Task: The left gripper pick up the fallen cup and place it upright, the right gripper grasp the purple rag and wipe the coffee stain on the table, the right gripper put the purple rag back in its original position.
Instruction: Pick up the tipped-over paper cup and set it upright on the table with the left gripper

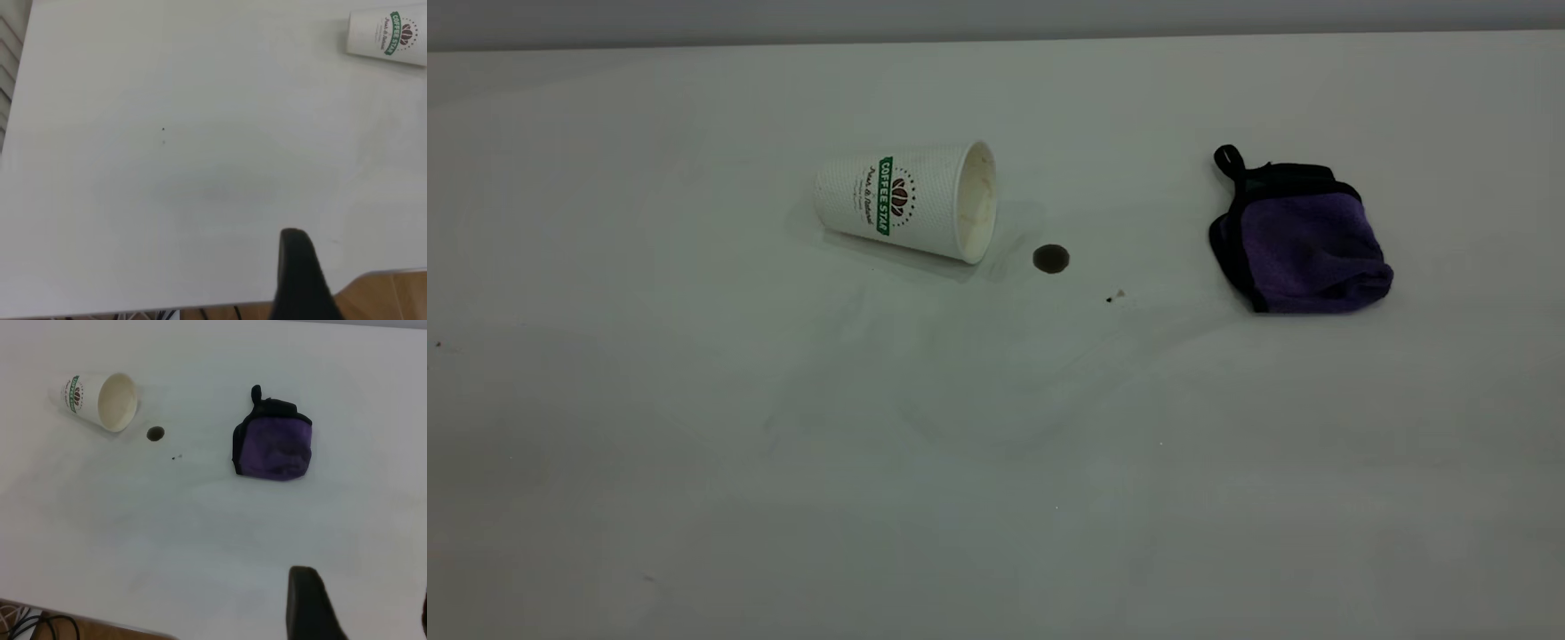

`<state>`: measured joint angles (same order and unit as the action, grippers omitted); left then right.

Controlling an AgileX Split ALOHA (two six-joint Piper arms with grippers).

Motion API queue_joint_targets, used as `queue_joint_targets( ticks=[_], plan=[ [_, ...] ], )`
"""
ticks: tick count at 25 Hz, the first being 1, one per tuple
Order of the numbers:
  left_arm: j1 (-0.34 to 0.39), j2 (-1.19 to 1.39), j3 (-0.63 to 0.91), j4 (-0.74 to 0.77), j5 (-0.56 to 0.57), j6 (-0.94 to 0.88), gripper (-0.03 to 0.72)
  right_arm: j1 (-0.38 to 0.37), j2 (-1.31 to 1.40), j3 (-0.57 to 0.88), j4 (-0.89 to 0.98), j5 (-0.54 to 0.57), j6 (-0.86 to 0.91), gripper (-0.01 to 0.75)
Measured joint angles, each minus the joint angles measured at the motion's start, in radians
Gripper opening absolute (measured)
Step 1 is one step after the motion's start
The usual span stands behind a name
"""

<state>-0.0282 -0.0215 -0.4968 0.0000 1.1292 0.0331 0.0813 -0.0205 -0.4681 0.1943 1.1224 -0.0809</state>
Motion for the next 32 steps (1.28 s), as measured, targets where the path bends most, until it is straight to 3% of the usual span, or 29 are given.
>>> queue_joint_targets(
  ticks=[8, 17, 23, 27, 32],
  plan=[
    [0.0, 0.183, -0.102, 0.0, -0.033, -0.027, 0.576, 0.0, 0.0, 0.0, 0.0, 0.0, 0.0, 0.442],
    [0.0, 0.684, -0.202, -0.199, -0.384, 0.099, 0.589, 0.0, 0.0, 0.0, 0.0, 0.0, 0.0, 0.442],
    [-0.008, 1.046, -0.292, -0.351, -0.446, 0.3, 0.589, 0.0, 0.0, 0.0, 0.0, 0.0, 0.0, 0.442],
    [-0.094, 1.275, -0.381, -0.36, -0.459, 0.314, 0.589, 0.0, 0.0, 0.0, 0.0, 0.0, 0.0, 0.442],
    [-0.282, 1.548, -0.514, -0.314, -0.497, 0.286, 0.589, 0.0, 0.0, 0.0, 0.0, 0.0, 0.0, 0.442]
  ],
)
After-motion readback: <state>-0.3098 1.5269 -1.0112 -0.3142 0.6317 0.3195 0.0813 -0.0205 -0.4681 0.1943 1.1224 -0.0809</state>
